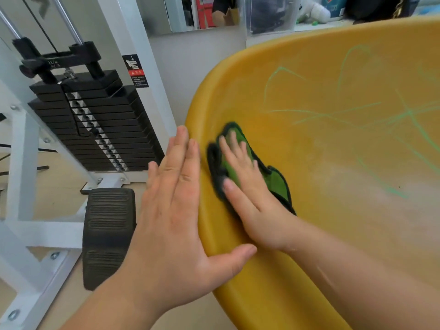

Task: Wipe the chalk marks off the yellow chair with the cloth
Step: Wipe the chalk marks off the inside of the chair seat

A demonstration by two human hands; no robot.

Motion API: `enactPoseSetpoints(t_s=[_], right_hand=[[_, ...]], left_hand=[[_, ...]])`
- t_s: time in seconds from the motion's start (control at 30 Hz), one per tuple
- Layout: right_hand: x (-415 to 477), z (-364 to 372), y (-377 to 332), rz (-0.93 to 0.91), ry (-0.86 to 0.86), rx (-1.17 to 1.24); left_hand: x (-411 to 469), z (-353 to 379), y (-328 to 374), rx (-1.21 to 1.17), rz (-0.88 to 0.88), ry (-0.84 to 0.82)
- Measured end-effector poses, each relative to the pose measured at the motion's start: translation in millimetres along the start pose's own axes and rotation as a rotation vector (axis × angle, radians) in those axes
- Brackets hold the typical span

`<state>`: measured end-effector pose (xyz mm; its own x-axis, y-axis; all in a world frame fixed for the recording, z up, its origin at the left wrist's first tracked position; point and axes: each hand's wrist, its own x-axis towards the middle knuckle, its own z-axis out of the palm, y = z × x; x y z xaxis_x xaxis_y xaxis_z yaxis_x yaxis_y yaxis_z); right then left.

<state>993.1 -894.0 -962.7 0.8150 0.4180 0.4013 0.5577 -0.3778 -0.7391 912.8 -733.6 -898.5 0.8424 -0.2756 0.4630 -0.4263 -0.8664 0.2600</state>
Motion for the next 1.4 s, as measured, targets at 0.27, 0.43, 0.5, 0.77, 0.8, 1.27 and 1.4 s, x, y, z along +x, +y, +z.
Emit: enactPoseSetpoints(t_s=[0.27,0.43,0.5,0.77,0.8,1.27,1.4], right_hand=[[27,-57,81,0.662,0.077,-0.257],[61,-15,-28,0.122,0.111,0.089],[38,-8,-39,0.004,0.072,0.164],[-30,-63,111,0.543,0.048,-0.534],[-27,-76,123,0.718,0.104,-0.555],[28,-29,48,0.241,0.066,-0.207],[3,-70,129,0.774,0.133,-0.535]], left_hand=[[-4,-5,5,0.038,-0.037,-0.082],[-3,-7,3,0.026,-0.049,-0.092],[-4,-6,3,0.023,-0.045,-0.087],[-8,-5,5,-0.005,-0.038,-0.08],[-8,-5,6,-0.006,-0.046,-0.077],[-8,1,4,-0.03,-0.031,-0.009],[-8,1,4,-0.043,-0.027,-0.003]])
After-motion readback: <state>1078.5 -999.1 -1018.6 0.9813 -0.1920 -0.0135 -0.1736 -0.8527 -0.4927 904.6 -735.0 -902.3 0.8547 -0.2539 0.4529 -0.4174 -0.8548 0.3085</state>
